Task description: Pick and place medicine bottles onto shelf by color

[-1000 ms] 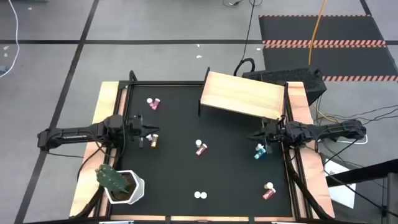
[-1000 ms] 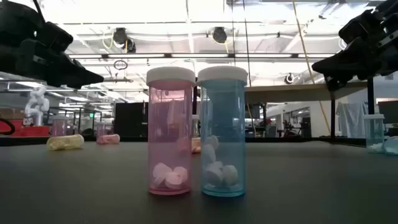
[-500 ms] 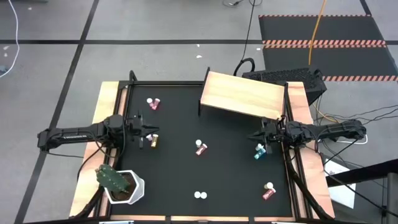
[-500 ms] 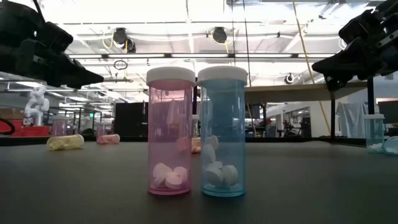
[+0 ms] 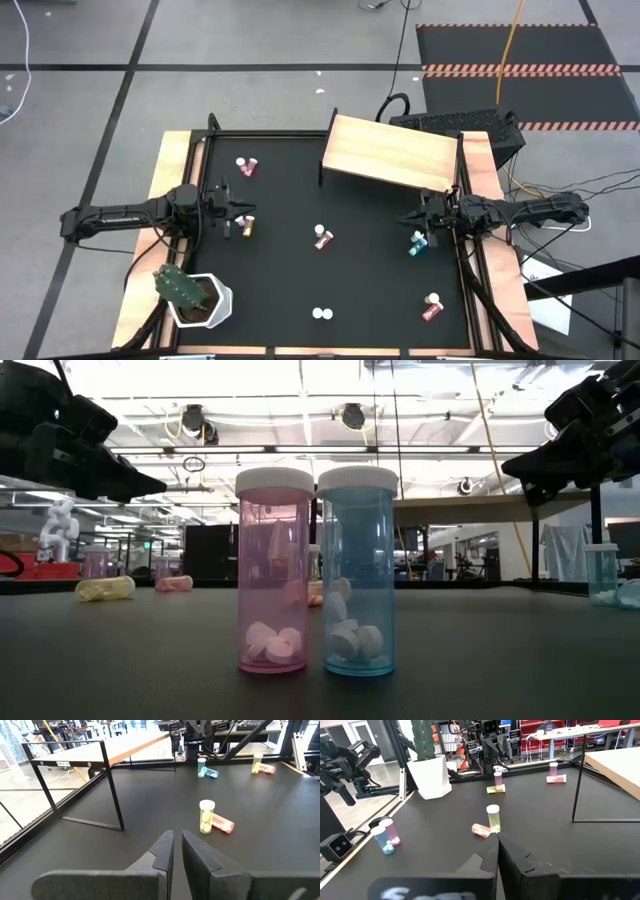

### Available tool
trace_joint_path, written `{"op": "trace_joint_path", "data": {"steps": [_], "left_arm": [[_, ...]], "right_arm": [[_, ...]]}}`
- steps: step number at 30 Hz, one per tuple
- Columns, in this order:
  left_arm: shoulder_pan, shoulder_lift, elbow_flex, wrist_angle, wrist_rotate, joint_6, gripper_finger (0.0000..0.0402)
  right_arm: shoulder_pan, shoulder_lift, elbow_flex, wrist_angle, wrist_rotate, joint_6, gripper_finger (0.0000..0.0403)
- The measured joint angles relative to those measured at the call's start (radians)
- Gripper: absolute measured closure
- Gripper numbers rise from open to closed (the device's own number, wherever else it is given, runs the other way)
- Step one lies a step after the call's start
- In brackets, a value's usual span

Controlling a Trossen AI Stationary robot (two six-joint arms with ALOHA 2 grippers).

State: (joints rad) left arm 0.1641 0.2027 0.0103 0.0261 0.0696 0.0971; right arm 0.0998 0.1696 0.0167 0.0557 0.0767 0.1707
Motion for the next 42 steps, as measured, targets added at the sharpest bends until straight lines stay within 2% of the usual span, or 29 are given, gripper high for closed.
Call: {"op": "trace_joint_path", "data": {"steps": [29,33,36,42], "left_arm": [[0.0,0.0,0.0,0.0,0.0,0.0,0.036],[0.0,0.0,0.0,0.0,0.0,0.0,0.036],[0.0,0.0,0.0,0.0,0.0,0.0,0.036],[0.0,0.0,0.0,0.0,0.0,0.0,0.036]], "right_arm": [[0.0,0.0,0.0,0.0,0.0,0.0,0.0403],[0.0,0.0,0.0,0.041,0.001,0.0,0.0403],[0.0,0.0,0.0,0.11,0.059,0.026,0.0403],[0.0,0.0,0.0,0.153,0.161,0.197,0.0403]]}}
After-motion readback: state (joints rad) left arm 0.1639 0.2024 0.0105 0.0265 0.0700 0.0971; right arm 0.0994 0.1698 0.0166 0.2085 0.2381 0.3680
